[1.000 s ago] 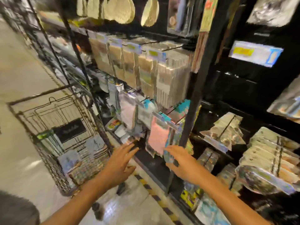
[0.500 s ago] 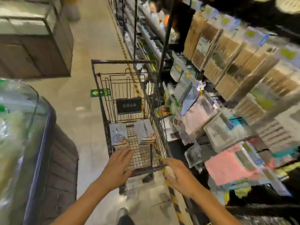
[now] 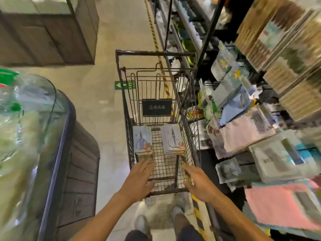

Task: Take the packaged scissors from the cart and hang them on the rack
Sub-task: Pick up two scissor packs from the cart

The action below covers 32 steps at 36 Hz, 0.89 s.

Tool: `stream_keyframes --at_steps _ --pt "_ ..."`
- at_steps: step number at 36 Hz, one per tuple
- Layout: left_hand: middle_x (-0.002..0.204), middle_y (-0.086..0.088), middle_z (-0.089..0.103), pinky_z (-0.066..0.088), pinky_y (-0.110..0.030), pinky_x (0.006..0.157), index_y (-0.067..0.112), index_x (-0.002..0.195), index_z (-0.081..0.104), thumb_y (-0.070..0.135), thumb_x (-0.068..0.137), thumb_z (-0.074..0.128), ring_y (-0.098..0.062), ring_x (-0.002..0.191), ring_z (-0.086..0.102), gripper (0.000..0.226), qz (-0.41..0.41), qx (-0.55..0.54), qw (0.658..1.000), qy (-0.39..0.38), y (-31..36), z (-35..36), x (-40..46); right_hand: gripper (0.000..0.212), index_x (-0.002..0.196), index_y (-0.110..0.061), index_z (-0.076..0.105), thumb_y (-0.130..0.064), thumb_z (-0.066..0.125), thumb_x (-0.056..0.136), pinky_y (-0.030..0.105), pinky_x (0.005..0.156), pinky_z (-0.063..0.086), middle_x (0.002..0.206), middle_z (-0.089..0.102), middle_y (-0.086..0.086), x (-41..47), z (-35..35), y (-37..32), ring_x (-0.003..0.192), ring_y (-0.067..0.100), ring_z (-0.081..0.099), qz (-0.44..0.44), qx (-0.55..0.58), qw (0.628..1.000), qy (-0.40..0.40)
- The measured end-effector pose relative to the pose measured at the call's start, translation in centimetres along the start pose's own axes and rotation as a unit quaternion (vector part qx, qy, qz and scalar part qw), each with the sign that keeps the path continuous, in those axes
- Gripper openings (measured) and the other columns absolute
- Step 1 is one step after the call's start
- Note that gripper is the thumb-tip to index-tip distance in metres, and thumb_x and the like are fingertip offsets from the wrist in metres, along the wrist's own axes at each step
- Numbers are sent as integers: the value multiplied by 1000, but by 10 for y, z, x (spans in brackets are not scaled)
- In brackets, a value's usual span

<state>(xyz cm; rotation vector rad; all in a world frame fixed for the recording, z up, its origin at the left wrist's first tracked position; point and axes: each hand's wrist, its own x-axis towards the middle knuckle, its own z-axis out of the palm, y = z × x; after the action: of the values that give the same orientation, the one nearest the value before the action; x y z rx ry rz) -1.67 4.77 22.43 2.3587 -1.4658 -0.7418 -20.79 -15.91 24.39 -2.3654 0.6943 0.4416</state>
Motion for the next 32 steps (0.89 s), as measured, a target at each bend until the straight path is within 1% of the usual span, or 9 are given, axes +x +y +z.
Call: stream_keyframes --at_steps 4,9,13,18,22,25,26,29,32 --pt "174 -1 8 -3 -31 127 26 166 12 47 107 45 -24 161 2 71 -29 18 999 -11 3 4 33 61 156 -24 36 -30 61 100 29 120 23 159 38 -3 34 -11 19 149 19 29 -1 2 1000 3" --pt "173 0 12 -6 -29 124 26 165 16 44 106 45 -23 160 7 69 -71 13 997 -8 6 4 72 61 153 -22 42 -24 64 96 16 110 17 156 44 1 85 -25 42 145 18 35 -8 12 1000 -5" --pt "174 4 -7 -3 -39 130 29 166 0 46 108 43 -24 161 -8 74 -123 -5 992 -35 3 18 101 64 156 -22 35 -27 62 98 35 121 28 160 40 2 121 -29 62 149 22 34 3 18 999 -38" --pt "174 0 -10 -1 -40 131 27 166 -3 44 109 41 -27 161 -7 74 -155 -27 986 -62 -4 42 134 67 158 -18 33 -30 62 98 35 122 27 161 36 6 157 -21 85 149 23 32 19 46 997 -60" --pt "174 0 -6 0 -40 131 27 166 0 44 108 44 -24 161 -9 75 -161 -52 982 -84 -25 69 164 66 155 -25 35 -33 63 96 28 117 24 157 42 1 180 1 104 145 21 37 56 90 993 -46" --pt "174 2 -8 -10 -35 127 29 165 -5 45 107 44 -24 160 -11 77 -165 -66 980 -90 -50 96 185 47 139 -23 51 -30 64 94 -5 102 13 133 61 1 196 24 117 119 2 45 64 103 992 -18" --pt "173 2 -10 -13 -33 124 29 164 -9 46 108 42 -24 160 -13 78 -163 -66 980 -96 -59 105 191 43 133 -22 55 -24 67 92 -10 94 16 123 64 -1 202 32 122 109 0 47 72 113 991 -13" --pt "173 1 -11 -16 -30 122 25 159 -19 44 108 44 -21 159 -16 83 -159 -82 977 -112 -85 127 209 38 130 -15 63 -27 69 94 1 89 31 121 69 6 219 55 130 111 17 61 119 115 986 -11" --pt "174 2 -9 -12 -29 123 26 165 -8 43 108 46 -22 160 -13 80 -144 -83 976 -140 -110 142 229 53 141 -7 55 -35 63 97 5 108 24 138 60 13 240 79 142 130 33 55 143 119 982 -19"
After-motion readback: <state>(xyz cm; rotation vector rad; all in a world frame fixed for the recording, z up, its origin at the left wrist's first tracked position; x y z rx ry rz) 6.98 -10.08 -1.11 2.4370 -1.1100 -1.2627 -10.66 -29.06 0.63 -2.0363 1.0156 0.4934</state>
